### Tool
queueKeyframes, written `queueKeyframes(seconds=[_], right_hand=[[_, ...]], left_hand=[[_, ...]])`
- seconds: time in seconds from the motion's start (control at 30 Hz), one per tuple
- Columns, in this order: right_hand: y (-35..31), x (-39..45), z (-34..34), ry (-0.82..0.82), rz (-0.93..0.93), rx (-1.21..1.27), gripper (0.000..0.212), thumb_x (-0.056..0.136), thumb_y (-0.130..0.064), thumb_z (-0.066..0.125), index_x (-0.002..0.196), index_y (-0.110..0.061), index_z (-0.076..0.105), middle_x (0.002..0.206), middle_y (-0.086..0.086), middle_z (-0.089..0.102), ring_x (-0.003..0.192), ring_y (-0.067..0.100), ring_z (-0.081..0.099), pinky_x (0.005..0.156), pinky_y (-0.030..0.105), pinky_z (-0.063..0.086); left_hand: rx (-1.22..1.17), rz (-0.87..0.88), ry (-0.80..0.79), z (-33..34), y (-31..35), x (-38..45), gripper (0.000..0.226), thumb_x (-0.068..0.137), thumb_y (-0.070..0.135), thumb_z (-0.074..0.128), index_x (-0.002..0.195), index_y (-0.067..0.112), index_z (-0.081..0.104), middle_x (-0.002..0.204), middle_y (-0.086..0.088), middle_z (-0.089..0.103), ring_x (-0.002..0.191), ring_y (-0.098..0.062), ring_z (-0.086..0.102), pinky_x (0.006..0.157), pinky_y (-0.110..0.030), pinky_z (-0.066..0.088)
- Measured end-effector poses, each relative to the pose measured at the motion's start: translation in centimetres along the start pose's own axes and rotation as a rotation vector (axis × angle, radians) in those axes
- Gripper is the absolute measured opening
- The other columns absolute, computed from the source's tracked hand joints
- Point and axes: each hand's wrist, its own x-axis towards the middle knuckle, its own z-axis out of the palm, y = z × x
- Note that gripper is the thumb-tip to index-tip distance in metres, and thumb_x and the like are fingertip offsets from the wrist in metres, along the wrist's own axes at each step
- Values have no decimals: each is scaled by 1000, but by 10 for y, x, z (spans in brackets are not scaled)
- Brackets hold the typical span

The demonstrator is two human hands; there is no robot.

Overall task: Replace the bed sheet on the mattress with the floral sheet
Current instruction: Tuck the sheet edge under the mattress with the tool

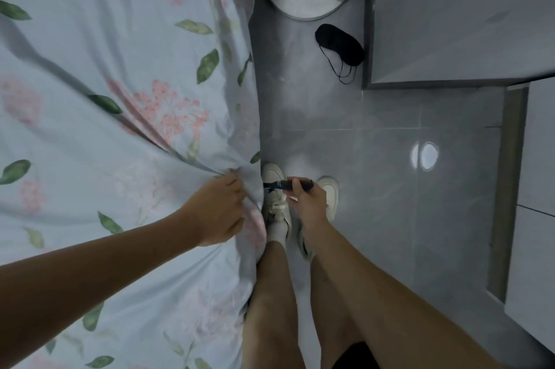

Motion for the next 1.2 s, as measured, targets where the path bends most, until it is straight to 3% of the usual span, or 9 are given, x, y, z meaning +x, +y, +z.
queueKeyframes(seconds=[0.13, 0.27, 0.47, 0.67, 0.8, 0.9, 1.0, 1.13, 1.2], right_hand=[[5, 3, 30, -10, 1, -1, 13, 102, -11, 62, 98, -8, 74, 95, 15, 74, 87, 27, 73, 78, 30, 63], [10, 7, 39, 54, -60, 9, 29, 102, -12, 62, 83, -29, 75, 100, 17, 75, 98, 32, 73, 82, 42, 62], [0, 3, 39, 164, -18, 112, 23, 105, -9, 56, 88, -15, 71, 95, 11, 76, 90, 19, 74, 81, 39, 63], [6, 6, 93, -78, 180, 15, 19, 103, -22, 62, 100, -9, 75, 102, 10, 77, 98, 27, 73, 90, 44, 61], [19, 13, 130, -165, 269, 77, 20, 104, -20, 60, 92, -8, 71, 98, 12, 74, 99, 31, 69, 90, 47, 59], [18, 30, 111, 23, 181, 134, 32, 100, -37, 60, 104, -7, 71, 102, 11, 76, 100, 29, 72, 97, 52, 58], [-8, 45, 70, 189, 111, 283, 31, 109, -25, 48, 86, -11, 63, 84, 10, 74, 90, 30, 70, 98, 50, 57], [-21, 50, 48, 3, -56, 10, 26, 110, -20, 46, 92, -12, 63, 71, -5, 56, 66, 12, 54, 69, 32, 53], [-9, 50, 53, -153, -75, -282, 15, 105, -24, 55, 103, -20, 70, 84, -7, 66, 77, 11, 62, 74, 30, 55]], left_hand=[[-14, 24, -12, -5, -8, 1, 49, 103, 43, 42, 79, 21, 79, 76, 0, 66, 85, -25, 53, 108, -49, 39], [-21, 14, -96, -14, -3, -3, 46, 105, 40, 38, 91, 21, 78, 83, 1, 66, 90, -24, 50, 100, -45, 38], [-45, 7, -46, -22, -3, -18, 42, 98, 37, 43, 77, 21, 76, 68, 2, 58, 83, -24, 47, 85, -43, 38], [-83, 14, -53, -33, -2, -22, 38, 97, 35, 46, 75, 21, 73, 70, 2, 58, 82, -22, 49, 84, -42, 36], [-66, -9, 15, -28, -8, -20, 31, 80, 38, 69, 53, 23, 66, 57, 3, 53, 67, -19, 51, 79, -38, 37], [-101, 4, -32, -21, -5, -15, 33, 91, 37, 57, 66, 22, 71, 65, 2, 56, 77, -21, 52, 84, -41, 36], [-119, -8, -50, -16, -7, -12, 37, 95, 38, 50, 71, 21, 72, 67, 0, 56, 79, -23, 51, 85, -42, 42], [-105, 0, -65, -15, -8, -5, 40, 99, 40, 46, 80, 20, 75, 75, 0, 63, 87, -24, 52, 91, -43, 39], [-95, -16, -72, -13, -6, -2, 42, 101, 41, 42, 87, 20, 75, 81, 1, 65, 93, -24, 51, 93, -44, 35]])
